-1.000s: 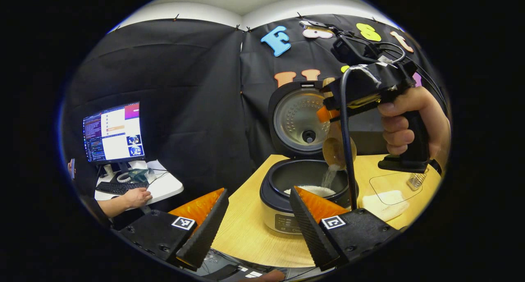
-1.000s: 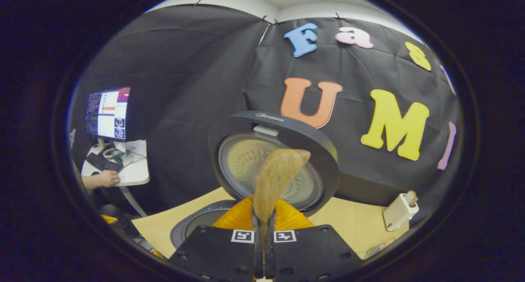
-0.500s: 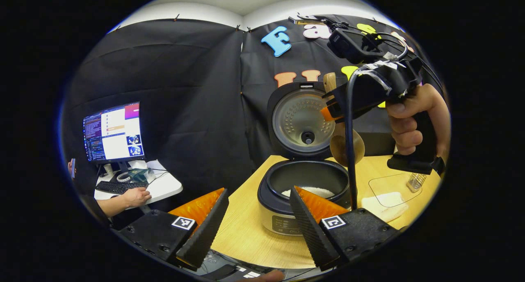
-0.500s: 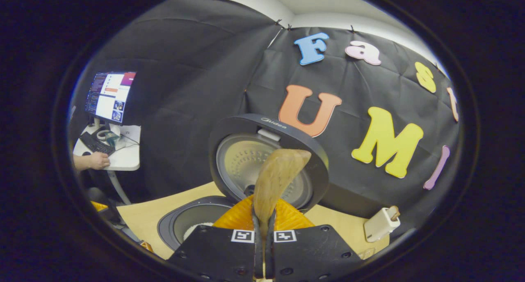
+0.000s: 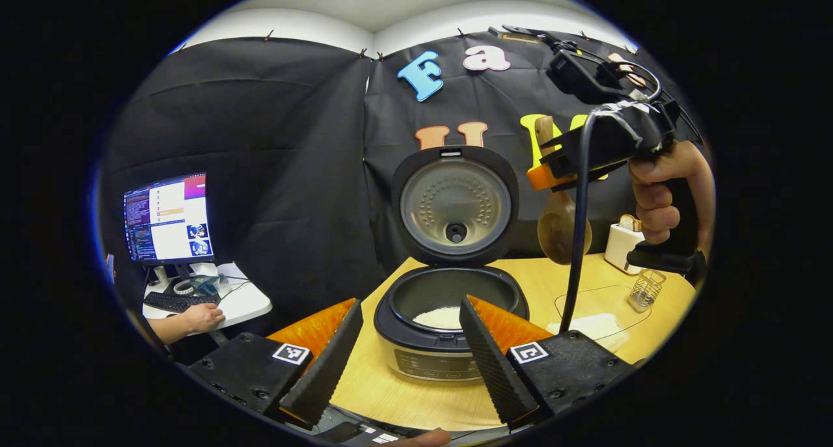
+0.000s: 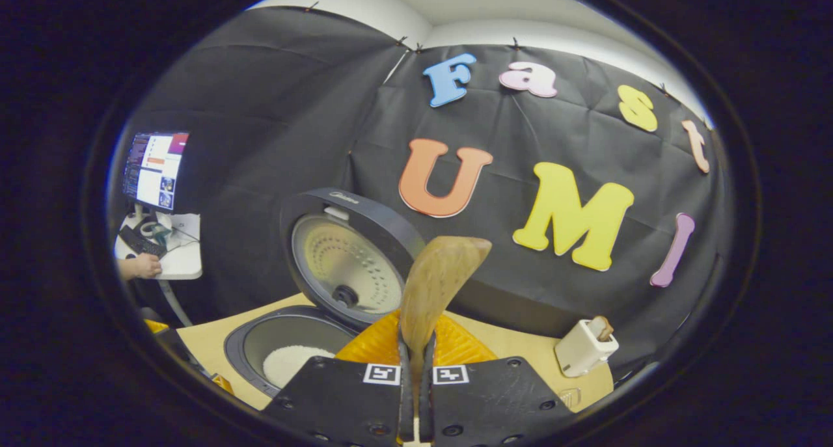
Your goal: Close the left gripper, press the button to open the rice cooker; take a wooden spoon from the chopstick holder with the right hand, scoop a spoonful of rice and pour it into the rice cooker, then put the wooden spoon back into the chopstick holder.
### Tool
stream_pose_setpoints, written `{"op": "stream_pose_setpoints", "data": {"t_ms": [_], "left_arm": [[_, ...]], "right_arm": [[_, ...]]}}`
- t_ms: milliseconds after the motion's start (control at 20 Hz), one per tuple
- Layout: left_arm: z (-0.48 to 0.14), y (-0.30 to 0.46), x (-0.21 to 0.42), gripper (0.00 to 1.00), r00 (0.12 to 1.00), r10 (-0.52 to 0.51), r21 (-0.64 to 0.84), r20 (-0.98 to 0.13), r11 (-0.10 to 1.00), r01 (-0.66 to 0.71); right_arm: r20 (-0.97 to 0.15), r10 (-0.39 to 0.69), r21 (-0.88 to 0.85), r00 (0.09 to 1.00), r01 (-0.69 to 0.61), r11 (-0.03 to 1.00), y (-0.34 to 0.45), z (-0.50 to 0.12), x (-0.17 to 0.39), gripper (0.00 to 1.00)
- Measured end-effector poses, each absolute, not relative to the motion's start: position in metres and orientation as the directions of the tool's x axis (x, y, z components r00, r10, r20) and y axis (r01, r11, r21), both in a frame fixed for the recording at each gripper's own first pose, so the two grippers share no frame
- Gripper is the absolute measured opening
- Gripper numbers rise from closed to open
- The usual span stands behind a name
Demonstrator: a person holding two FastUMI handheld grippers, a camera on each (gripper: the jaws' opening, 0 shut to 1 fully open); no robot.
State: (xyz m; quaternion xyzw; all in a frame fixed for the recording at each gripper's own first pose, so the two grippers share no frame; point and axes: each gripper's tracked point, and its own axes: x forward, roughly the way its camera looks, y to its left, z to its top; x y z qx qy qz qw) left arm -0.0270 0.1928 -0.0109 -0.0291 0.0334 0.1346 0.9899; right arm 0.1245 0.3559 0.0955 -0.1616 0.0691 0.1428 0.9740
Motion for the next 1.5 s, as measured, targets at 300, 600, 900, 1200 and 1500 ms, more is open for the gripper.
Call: {"op": "stream_pose_setpoints", "data": {"t_ms": [300, 600, 900, 1200, 1500], "left_arm": [[-0.002, 0.174, -0.023, 0.96, 0.963, 0.265, -0.026, -0.048, 0.963, -0.267], [0.003, 0.154, -0.018, 0.96, 0.967, 0.252, -0.013, -0.035, 0.967, -0.253], [0.009, 0.135, -0.018, 0.96, 0.976, 0.218, -0.022, -0.015, 0.976, -0.219], [0.019, 0.126, -0.022, 0.96, 0.980, 0.199, -0.049, 0.012, 0.979, -0.198], [0.016, 0.110, -0.015, 0.96, 0.985, 0.174, -0.076, 0.001, 0.982, -0.173]], "right_arm": [[-0.177, 0.161, -0.232, 0.971, -0.201, 0.952, 0.270, 0.096, 0.144, 0.04], [-0.187, 0.053, -0.164, 0.981, -0.084, 0.983, 0.177, 0.085, 0.162, 0.03], [-0.208, -0.048, -0.105, 0.977, 0.026, 0.994, 0.089, 0.062, 0.177, 0.03], [-0.231, -0.138, -0.067, 0.963, 0.125, 0.990, 0.014, 0.028, 0.191, 0.03], [-0.179, -0.226, -0.096, 0.957, 0.212, 0.973, -0.039, 0.003, 0.213, 0.04]]}}
